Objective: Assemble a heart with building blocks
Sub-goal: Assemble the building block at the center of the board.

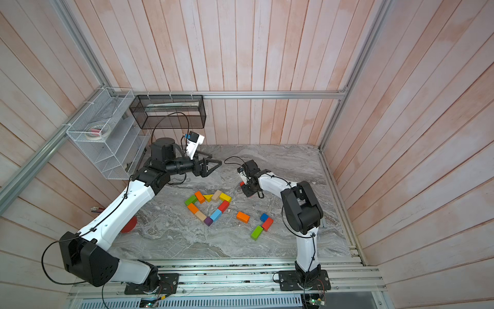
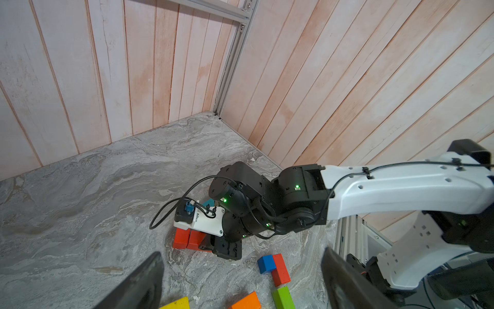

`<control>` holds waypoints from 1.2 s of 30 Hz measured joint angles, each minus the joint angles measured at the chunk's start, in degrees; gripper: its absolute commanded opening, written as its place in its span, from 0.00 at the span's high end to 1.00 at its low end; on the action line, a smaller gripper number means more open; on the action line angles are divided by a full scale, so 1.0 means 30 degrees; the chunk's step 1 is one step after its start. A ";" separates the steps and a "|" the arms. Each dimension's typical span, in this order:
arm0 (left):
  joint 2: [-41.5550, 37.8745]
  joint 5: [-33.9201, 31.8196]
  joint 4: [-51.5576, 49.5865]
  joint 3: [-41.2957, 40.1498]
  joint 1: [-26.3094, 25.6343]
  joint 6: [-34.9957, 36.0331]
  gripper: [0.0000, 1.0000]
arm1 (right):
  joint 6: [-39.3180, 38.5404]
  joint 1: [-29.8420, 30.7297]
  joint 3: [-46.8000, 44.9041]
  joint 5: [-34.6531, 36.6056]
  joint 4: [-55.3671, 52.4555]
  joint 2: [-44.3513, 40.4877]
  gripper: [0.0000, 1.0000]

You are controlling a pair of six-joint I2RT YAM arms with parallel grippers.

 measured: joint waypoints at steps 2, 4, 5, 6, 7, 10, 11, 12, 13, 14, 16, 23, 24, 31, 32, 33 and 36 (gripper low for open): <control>-0.0007 0.0000 0.0000 0.0000 0.0000 -0.0007 0.07 | -0.0044 0.0000 0.0044 -0.0022 -0.0029 0.0036 0.71; -0.0007 0.0000 -0.0007 0.0000 0.0000 -0.0007 0.07 | -0.0044 0.0000 0.0124 -0.0044 -0.0073 0.0095 0.68; -0.0007 0.0000 0.0000 0.0000 0.0000 0.0000 0.07 | -0.0044 0.0000 0.0153 -0.0066 -0.0073 0.0109 0.66; -0.0007 0.0000 0.0000 0.0000 0.0007 0.0000 0.07 | -0.0044 0.0000 0.0153 -0.0073 -0.0073 0.0109 0.63; -0.0007 0.0000 0.0000 0.0000 0.0015 0.0000 0.07 | -0.0051 0.0000 0.0153 -0.0073 -0.0073 0.0109 0.59; -0.0007 0.0000 0.0000 0.0000 0.0029 -0.0007 0.07 | -0.0015 0.0000 0.0146 -0.0080 -0.0087 0.0109 0.55; -0.0007 0.0000 -0.0007 0.0000 0.0029 0.0000 0.07 | 0.0029 0.0000 0.0146 -0.0087 -0.0102 0.0102 0.54; -0.0007 0.0000 -0.0007 0.0000 0.0029 0.0000 0.07 | 0.0080 0.0000 0.0146 -0.0117 -0.0124 0.0102 0.53; -0.0007 0.0000 -0.0007 0.0000 0.0029 0.0000 0.06 | 0.0146 0.0000 0.0138 -0.0175 -0.0138 0.0073 0.51; -0.0007 -0.0007 0.0000 0.0000 0.0029 0.0000 0.05 | 0.0240 0.0000 0.0102 -0.0255 -0.0138 0.0007 0.49; -0.0007 -0.0087 -0.0015 -0.0007 -0.0029 -0.0007 0.04 | 0.0459 0.0000 -0.0131 -0.0437 -0.0138 -0.0364 0.47; -0.0576 -0.1800 -0.0692 -0.1224 -0.1158 -0.0896 0.05 | 0.1552 0.0000 -0.2907 -0.1246 0.0248 -0.4765 0.41; -0.0670 -0.2280 -0.0984 -0.1457 -0.1413 -0.1282 0.06 | 0.1829 0.0007 -0.3577 -0.1443 0.0364 -0.5712 0.41; -0.1486 -0.5683 -0.2958 -0.3439 -0.3512 -0.5129 0.06 | 0.4357 0.0197 -0.8160 -0.2550 0.0933 -1.2254 0.41; -0.1537 -0.6215 -0.3213 -0.3679 -0.3993 -0.5872 0.06 | 0.4765 0.0270 -0.8779 -0.2652 0.0947 -1.3267 0.40; -0.1552 -0.6666 -0.3475 -0.3840 -0.4408 -0.6550 0.06 | 0.5195 0.0364 -0.9369 -0.2747 0.0874 -1.4375 0.40; -0.1435 -0.7912 -0.4116 -0.4189 -0.5697 -0.8765 0.06 | 0.6492 0.0605 -1.0462 -0.3111 0.0510 -1.7544 0.38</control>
